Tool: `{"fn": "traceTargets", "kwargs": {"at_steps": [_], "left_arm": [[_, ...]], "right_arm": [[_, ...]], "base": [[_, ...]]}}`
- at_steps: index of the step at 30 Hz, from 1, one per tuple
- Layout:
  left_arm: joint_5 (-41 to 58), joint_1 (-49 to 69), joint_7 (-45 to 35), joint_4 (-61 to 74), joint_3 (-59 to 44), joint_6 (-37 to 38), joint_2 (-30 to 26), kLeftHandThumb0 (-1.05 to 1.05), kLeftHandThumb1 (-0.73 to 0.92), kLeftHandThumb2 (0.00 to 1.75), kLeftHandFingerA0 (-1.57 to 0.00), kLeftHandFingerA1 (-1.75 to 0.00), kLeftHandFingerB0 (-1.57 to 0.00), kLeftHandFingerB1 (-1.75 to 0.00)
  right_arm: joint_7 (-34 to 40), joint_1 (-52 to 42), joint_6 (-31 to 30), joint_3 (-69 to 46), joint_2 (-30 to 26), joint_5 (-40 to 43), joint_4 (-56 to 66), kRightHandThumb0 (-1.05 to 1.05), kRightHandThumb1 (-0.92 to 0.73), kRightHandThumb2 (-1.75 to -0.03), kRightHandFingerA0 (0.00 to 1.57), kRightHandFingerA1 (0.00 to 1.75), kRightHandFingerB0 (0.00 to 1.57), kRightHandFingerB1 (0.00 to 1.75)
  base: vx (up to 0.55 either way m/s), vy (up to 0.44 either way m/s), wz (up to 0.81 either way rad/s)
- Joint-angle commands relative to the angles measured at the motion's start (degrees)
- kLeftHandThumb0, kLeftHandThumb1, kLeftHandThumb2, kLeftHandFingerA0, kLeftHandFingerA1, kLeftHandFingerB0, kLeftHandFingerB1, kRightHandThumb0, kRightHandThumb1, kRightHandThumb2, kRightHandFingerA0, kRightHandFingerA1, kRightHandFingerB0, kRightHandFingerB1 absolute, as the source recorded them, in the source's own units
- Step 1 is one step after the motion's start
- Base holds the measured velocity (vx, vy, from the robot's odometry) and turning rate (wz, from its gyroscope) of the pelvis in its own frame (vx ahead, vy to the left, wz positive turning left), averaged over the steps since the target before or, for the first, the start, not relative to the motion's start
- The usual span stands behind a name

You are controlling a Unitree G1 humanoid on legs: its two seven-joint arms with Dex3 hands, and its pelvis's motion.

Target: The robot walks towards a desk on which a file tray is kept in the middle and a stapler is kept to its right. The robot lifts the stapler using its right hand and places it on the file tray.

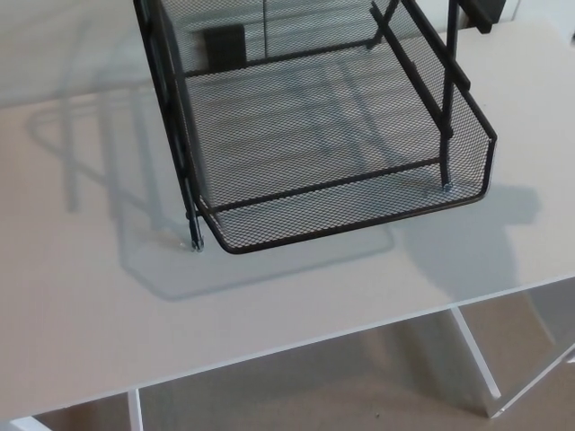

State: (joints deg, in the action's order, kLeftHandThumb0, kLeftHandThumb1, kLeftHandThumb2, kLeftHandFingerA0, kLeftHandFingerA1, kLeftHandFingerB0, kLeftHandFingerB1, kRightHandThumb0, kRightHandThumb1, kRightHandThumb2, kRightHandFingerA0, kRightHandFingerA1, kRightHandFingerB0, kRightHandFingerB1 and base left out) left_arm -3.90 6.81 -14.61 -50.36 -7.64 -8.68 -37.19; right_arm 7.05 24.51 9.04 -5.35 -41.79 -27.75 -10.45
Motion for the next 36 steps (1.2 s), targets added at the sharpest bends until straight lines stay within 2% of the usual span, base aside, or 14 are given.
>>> {"fn": "traceTargets", "kwargs": {"at_steps": [1,8,13,22,23,24,26,27,29,30,31,32,33,36], "left_arm": [[-0.9,0.7,0.8,-0.6,0.4,0.4,-0.7,-0.53,0.87,0.65,-0.29,-0.45,-0.32,-0.39],[-0.7,-0.9,0.6,-4.3,0.8,1.9,-0.7,-0.53,0.83,0.65,-0.27,-0.43,-0.28,-0.37],[-1.1,-1.2,1.0,-4.1,1.4,1.1,-0.8,-0.53,0.87,0.65,-0.3,-0.44,-0.32,-0.39],[-1.6,-1.1,1.2,-3.9,2.4,2.2,-0.6,-0.53,0.87,0.65,-0.3,-0.44,-0.31,-0.38],[-1.6,-0.9,1.2,-3.4,2.5,2.0,-0.6,-0.62,0.72,1.01,-0.3,-0.56,-0.26,-0.51],[-1.4,-0.8,1.2,-3.2,2.3,1.7,-0.6,-0.53,0.86,0.65,-0.3,-0.44,-0.3,-0.39],[-1.0,-1.3,1.3,-3.6,2.1,1.3,-0.3,-0.53,0.86,0.65,-0.3,-0.44,-0.3,-0.39],[-1.5,-2.2,1.9,-5.7,2.6,2.5,-0.1,-0.62,0.71,1.0,-0.3,-0.56,-0.24,-0.49],[-1.6,-2.2,2.3,-5.8,2.8,2.4,-0.1,-0.62,0.71,1.0,-0.3,-0.56,-0.24,-0.49],[-0.5,-2.3,1.7,-5.5,1.9,1.4,0.1,-0.53,0.86,0.65,-0.29,-0.43,-0.29,-0.37],[-1.0,-2.4,1.9,-5.4,2.3,1.1,0.1,-0.53,0.86,0.65,-0.29,-0.44,-0.3,-0.38],[-1.5,-2.6,2.1,-5.6,2.8,1.7,0.0,-0.59,0.7,1.0,-0.3,-0.56,-0.23,-0.49],[-1.6,-2.6,2.1,-5.8,2.9,2.0,-0.1,-0.53,0.86,0.65,-0.31,-0.45,-0.31,-0.38],[-1.5,-2.9,1.9,-6.4,3.3,2.6,0.1,-0.53,0.87,0.65,-0.29,-0.45,-0.31,-0.39]], "right_arm": [[-7.1,7.2,-3.2,-1.9,-1.4,4.8,5.4,-0.24,-0.7,-0.89,0.85,1.75,0.7,1.56],[-7.9,17.3,-5.0,3.4,4.0,1.7,9.9,-0.34,-0.77,-0.7,0.86,1.75,0.69,1.65],[-12.4,21.8,-7.8,8.3,8.2,0.9,14.2,-0.25,-0.65,-0.96,0.86,1.74,0.71,1.55],[-27.4,24.5,-13.8,22.3,11.1,-2.6,15.0,-0.24,-0.7,-0.65,0.81,1.74,0.68,1.47],[-28.4,24.4,-14.8,22.9,11.5,-2.3,14.5,-0.15,-0.67,-0.69,0.96,1.68,0.67,1.41],[-29.2,24.5,-15.8,23.8,12.1,-2.2,13.7,-0.18,-0.71,-0.65,0.92,1.73,0.66,1.46],[-30.0,24.5,-16.3,24.2,12.0,-2.3,13.5,-0.18,-0.71,-0.65,0.92,1.73,0.66,1.46],[-31.4,25.1,-16.7,27.3,13.4,-3.5,8.9,-0.1,-0.68,-0.68,0.94,1.68,0.69,1.4],[-31.4,25.6,-16.0,28.0,13.6,-3.9,7.6,-0.1,-0.68,-0.68,0.94,1.68,0.69,1.4],[-31.3,25.7,-16.0,28.7,14.0,-4.5,6.3,-0.14,-0.67,-0.69,0.78,1.69,0.73,1.39],[-32.0,26.0,-16.2,29.7,14.3,-4.8,4.7,-0.18,-0.68,-0.67,0.76,1.7,0.74,1.31],[-31.6,25.9,-15.8,30.5,15.0,-5.0,2.8,-0.16,-0.66,-0.71,0.76,1.71,0.71,1.42],[-31.1,25.5,-15.4,31.3,15.6,-5.2,1.3,-0.16,-0.65,-0.78,0.77,1.71,0.72,1.46],[-29.8,24.9,-15.0,32.7,16.6,-6.7,-1.3,-0.1,-0.62,-0.83,0.93,1.67,0.72,1.42]], "base": [[0.0,0.0,0.0],[0.0,0.0,0.0],[0.0,0.0,0.0],[0.0,0.0,0.0],[0.0,0.0,0.0],[0.0,0.0,0.0],[0.0,0.0,0.0],[0.0,0.0,0.0],[0.0,0.0,0.0],[0.0,0.0,0.0],[0.0,0.0,0.0],[0.0,0.0,0.0],[0.0,0.0,0.0],[0.0,0.0,0.0]]}}
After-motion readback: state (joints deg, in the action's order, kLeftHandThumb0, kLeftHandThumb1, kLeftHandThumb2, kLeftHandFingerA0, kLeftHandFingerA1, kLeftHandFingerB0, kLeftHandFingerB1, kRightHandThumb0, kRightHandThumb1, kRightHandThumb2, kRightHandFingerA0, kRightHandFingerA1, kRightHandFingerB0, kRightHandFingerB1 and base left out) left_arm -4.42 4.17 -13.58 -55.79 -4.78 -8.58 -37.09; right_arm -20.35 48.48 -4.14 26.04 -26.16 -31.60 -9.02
